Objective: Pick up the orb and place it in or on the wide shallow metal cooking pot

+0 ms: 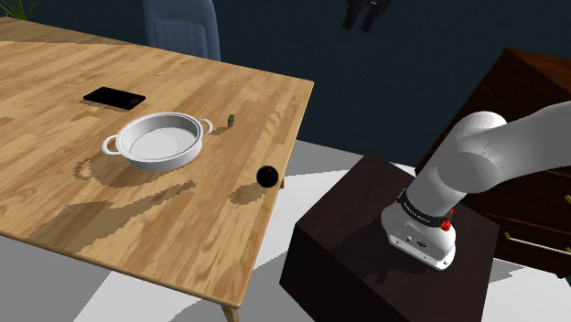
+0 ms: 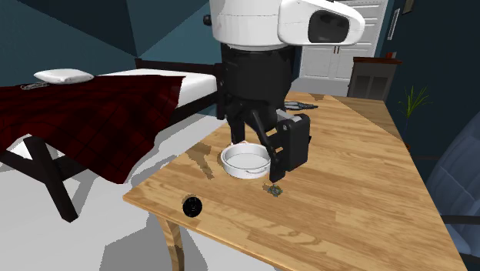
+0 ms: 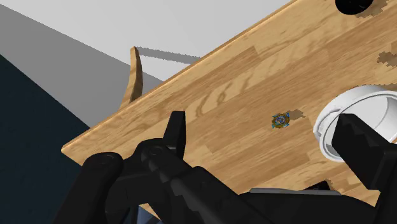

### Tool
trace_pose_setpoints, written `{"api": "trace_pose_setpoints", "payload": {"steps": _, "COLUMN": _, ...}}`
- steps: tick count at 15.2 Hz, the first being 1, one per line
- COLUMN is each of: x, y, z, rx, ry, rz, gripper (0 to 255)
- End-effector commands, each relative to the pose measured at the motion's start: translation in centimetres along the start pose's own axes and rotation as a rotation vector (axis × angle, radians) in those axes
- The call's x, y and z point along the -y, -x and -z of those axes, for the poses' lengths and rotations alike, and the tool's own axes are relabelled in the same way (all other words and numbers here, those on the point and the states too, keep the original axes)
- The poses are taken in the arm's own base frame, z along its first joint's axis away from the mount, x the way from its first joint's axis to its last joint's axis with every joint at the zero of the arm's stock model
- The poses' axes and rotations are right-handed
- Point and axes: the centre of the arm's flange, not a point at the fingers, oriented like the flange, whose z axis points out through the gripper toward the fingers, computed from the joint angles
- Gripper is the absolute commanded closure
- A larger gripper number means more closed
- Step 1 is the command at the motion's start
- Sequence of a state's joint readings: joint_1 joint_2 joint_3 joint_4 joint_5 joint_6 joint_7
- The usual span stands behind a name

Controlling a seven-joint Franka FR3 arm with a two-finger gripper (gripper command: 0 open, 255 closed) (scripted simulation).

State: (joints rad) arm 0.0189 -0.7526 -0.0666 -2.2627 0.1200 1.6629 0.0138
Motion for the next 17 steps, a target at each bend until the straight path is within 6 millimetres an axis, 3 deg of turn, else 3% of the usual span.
{"api": "trace_pose_setpoints", "payload": {"steps": 1, "x": 0.0, "y": 0.0, "z": 0.0, "rx": 0.0, "ry": 0.0, "rz": 0.0, "gripper": 0}}
{"api": "trace_pose_setpoints", "payload": {"steps": 17, "x": 15.6, "y": 3.3, "z": -16.0, "rx": 0.002, "ry": 0.135, "rz": 0.075, "gripper": 0}}
